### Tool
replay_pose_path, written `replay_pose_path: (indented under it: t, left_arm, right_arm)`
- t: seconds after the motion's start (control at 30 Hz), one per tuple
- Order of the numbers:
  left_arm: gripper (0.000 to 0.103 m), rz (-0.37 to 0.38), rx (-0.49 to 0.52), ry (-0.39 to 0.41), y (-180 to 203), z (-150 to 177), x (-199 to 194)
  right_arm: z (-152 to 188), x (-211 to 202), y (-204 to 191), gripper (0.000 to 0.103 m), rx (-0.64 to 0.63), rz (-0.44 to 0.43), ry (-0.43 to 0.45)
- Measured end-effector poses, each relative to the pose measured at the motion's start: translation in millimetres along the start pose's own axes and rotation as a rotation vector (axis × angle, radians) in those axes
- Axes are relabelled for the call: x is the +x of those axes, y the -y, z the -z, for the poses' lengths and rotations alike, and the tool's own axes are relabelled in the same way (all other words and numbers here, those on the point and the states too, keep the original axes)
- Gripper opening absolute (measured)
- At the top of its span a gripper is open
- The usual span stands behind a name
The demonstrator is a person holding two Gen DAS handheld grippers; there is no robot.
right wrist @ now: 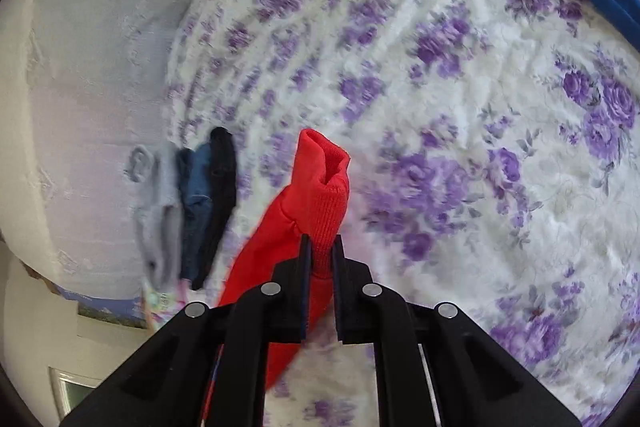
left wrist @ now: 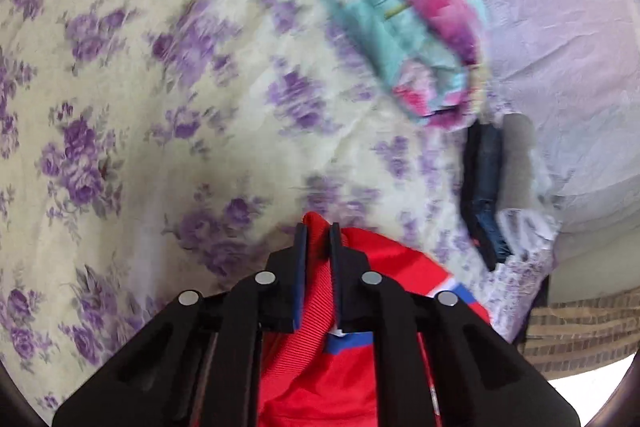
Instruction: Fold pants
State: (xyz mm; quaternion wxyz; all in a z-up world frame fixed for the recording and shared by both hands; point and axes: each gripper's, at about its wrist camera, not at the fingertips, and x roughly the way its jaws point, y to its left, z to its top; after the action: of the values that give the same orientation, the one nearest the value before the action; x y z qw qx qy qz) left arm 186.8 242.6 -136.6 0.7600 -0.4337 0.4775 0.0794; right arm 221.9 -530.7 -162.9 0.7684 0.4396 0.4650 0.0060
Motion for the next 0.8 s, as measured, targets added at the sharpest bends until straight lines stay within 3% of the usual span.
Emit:
replay_pose_path:
  t: [0.03,0.1,0.13,0.17,0.2,0.23,0.3,0.4,0.57,0.63,0.67,0.7,0.77,0.8]
  left_arm:
    - [0.025,-0.012,-0.032,-0.015,-8.9,-0.8,4.5]
    - [0.033,0.026,-0.102,0.002,-17.9,2.8,-0.1]
    - [0.049,0.030,-0.102,0.018,-17.2,4.0,-9.2]
    - [0.058,0.020,-0.090,0.044,-16.0,4.8,-20.0]
    - [0.074,0.007,-0.080,0.070,-15.5,5.7,-30.6]
    - [0.078,-0.007,-0.073,0.104,-16.3,6.2,-44.2]
    - [0.078,-0.004,-0.083,0.121,-20.4,6.5,-60.3]
    - [0.078,0.046,-0.117,0.108,-26.5,12.0,-75.5]
    - [0.078,0.111,-0.019,0.055,8.7,41.1,-66.4]
    - [0.078,0.066,0.053,0.047,25.4,55.2,-53.5]
    - [0.078,-0.003,0.096,0.045,30.5,59.7,-42.8]
    - [0.078,-0.073,0.133,0.023,30.2,61.4,-29.4]
    - [0.078,-0.214,0.137,-0.031,18.6,60.1,-2.5]
    - [0.077,-0.211,0.122,-0.031,13.4,59.6,0.1]
  right_arm:
    - [0.2,1.5,10.1,0.013,0.050,-0.038,0.002]
    - [0.7,-7.0,19.4,0.022,0.128,-0.096,0.020]
    - [0.1,-15.6,20.2,0.026,0.136,-0.105,0.040]
    - [-1.6,-23.7,19.8,0.034,0.128,-0.104,0.056]
    - [-2.9,-33.7,18.0,0.036,0.114,-0.092,0.077]
    - [-3.2,-43.8,15.6,0.036,0.101,-0.084,0.102]
    - [-4.2,-59.1,5.9,0.036,0.071,-0.119,0.132]
    - [0.8,-59.4,-20.6,0.035,0.008,-0.208,0.088]
    - [25.4,-12.5,-51.1,0.035,-0.045,-0.238,-0.041]
    - [32.3,15.4,-38.7,0.038,-0.019,-0.131,-0.097]
    - [34.9,26.2,-27.8,0.036,0.008,-0.076,-0.112]
    - [36.2,30.0,-18.5,0.026,0.037,-0.097,-0.103]
    - [36.5,25.3,-16.5,0.025,0.058,-0.117,-0.103]
    - [36.5,20.3,-20.4,0.029,0.046,-0.112,-0.103]
